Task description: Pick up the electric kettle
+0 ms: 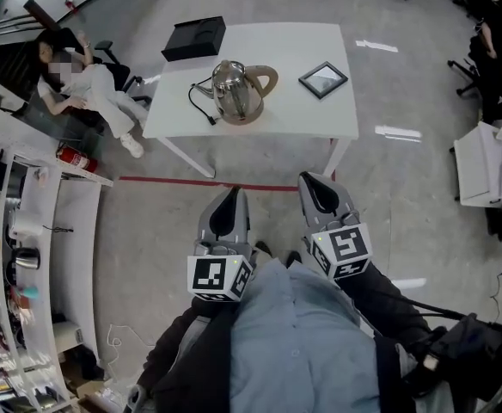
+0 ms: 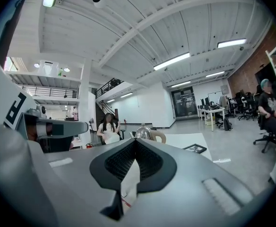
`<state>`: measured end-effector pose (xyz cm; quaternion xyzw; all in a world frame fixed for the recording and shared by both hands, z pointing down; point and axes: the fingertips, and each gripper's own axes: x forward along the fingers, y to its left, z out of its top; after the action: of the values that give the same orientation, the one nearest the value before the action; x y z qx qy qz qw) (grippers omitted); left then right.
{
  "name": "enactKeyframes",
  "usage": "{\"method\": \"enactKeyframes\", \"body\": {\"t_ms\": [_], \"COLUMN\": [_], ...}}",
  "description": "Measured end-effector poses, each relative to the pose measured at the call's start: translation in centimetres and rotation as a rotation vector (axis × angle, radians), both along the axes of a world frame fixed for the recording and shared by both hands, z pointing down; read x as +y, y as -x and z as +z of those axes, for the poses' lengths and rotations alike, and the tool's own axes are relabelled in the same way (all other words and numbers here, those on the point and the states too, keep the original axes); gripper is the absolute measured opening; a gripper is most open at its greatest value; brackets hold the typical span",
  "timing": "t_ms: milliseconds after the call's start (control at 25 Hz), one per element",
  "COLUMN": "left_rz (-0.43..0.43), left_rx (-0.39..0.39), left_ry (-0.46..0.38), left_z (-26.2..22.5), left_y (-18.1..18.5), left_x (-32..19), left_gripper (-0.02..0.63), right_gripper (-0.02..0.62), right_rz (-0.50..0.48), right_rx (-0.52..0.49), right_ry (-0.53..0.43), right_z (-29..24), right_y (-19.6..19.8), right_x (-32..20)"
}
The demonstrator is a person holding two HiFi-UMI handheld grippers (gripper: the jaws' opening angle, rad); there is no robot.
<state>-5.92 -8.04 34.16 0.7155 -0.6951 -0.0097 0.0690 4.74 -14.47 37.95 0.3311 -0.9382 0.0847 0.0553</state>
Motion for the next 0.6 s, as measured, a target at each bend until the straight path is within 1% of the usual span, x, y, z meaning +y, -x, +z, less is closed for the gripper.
{"method": "enactKeyframes", "body": {"t_ms": [200, 320, 600], "left_rz": [-0.035, -0.041, -0.051], "left_rx": [0.008, 0.022, 0.072], "left_ry": [0.035, 0.055, 0.112], "left_z": [1.3, 2.3, 5.3], "left_y": [1.8, 2.7, 6.1], "left_x": [-1.6, -2.9, -6.4], "left_gripper": [0.002, 0.002, 0.002], "right_gripper": [0.025, 0.025, 0.025], "right_rz": [-0.018, -0.019, -0.027], "right_rx": [0.004, 0.017, 0.065], "right_ry": [0.034, 0.056, 0.115], "right_z": [1.4, 2.4, 5.2], "right_y": [1.5, 2.4, 5.5], "right_x": [-1.9, -3.2, -6.4]}}
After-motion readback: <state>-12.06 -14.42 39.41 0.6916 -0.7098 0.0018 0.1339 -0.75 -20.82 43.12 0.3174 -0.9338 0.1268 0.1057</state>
